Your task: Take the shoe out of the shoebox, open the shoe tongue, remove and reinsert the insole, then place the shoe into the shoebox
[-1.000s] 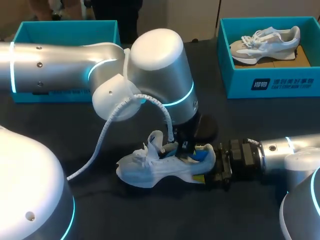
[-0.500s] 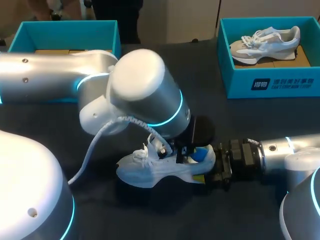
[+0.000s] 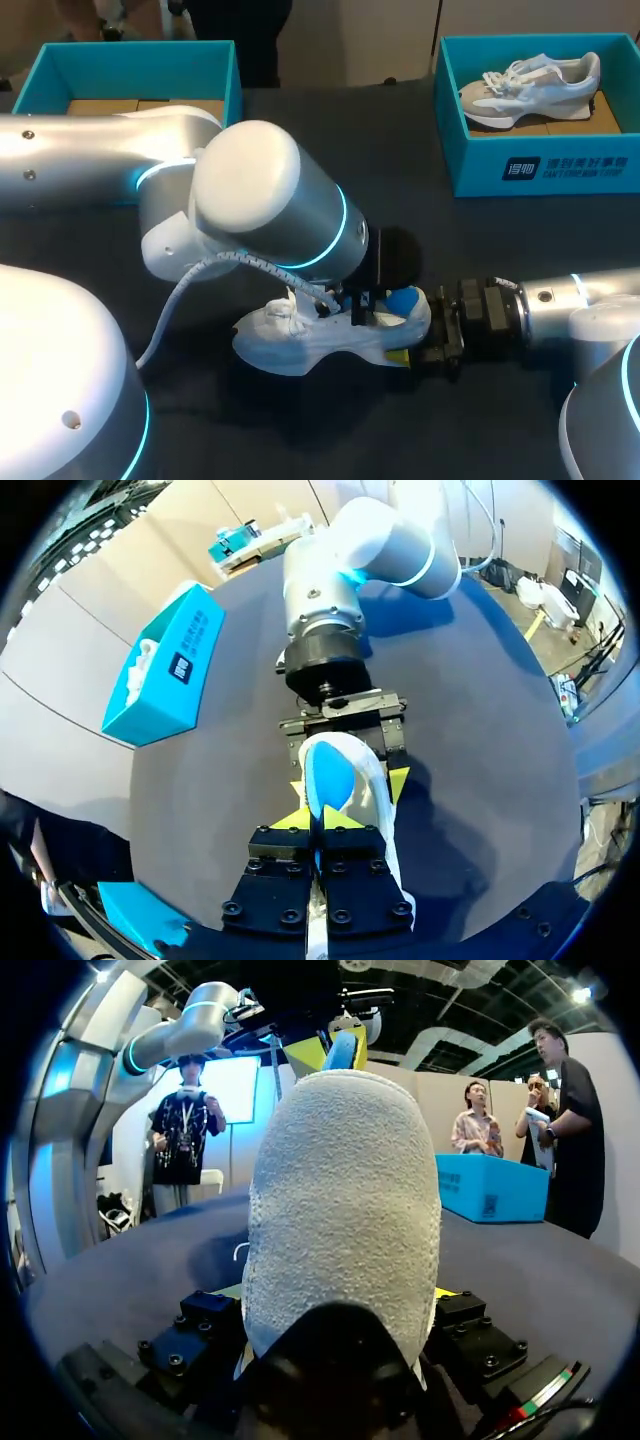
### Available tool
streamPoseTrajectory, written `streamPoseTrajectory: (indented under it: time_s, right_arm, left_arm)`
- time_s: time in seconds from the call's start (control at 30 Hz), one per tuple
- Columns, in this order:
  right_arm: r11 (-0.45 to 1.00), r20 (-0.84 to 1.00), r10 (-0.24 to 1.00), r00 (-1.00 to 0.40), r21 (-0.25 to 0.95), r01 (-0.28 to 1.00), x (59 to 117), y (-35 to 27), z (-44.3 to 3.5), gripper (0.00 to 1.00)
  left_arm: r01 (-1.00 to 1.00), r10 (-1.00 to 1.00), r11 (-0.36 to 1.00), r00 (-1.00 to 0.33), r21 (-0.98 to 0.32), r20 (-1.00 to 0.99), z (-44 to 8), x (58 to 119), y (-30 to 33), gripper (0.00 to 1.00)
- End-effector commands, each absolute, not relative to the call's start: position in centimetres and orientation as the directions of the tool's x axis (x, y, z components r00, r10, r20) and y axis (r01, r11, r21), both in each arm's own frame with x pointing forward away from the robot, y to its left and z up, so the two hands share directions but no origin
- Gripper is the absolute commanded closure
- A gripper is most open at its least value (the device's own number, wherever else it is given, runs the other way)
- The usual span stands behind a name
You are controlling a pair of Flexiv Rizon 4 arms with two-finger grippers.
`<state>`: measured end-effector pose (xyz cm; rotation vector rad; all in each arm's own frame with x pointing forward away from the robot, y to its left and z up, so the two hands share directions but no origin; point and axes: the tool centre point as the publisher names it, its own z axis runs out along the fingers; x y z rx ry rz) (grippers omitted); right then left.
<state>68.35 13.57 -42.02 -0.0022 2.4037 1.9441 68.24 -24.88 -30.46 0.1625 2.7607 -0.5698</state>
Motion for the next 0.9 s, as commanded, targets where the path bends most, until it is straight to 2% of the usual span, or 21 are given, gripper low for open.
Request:
streamPoseTrajectory:
  time_s: [0.03,0.7,0.73,0.9]
  right_arm:
    - [0.212,-0.040,0.032,-0.999,0.977,-0.032,68.2,13.9,-42.3,1.00]
    - [0.212,-0.040,0.032,-0.999,0.977,-0.032,68.2,13.9,-42.3,1.00]
    - [0.212,-0.040,0.032,-0.999,0.977,-0.032,68.2,13.9,-42.3,1.00]
    - [0.212,-0.040,0.032,-0.999,0.977,-0.032,68.2,13.9,-42.3,1.00]
  left_arm:
    - [0.168,0.037,0.914,-0.941,-0.369,-0.338,-30.1,68.0,-24.7,1.00]
    - [0.125,-0.018,0.912,-0.939,-0.390,-0.343,-30.0,68.3,-25.0,1.00]
    - [0.059,-0.099,0.897,-0.939,-0.439,-0.329,-30.0,68.7,-25.3,1.00]
    - [0.033,-0.125,0.889,-0.942,-0.457,-0.311,-29.9,69.2,-24.9,1.00]
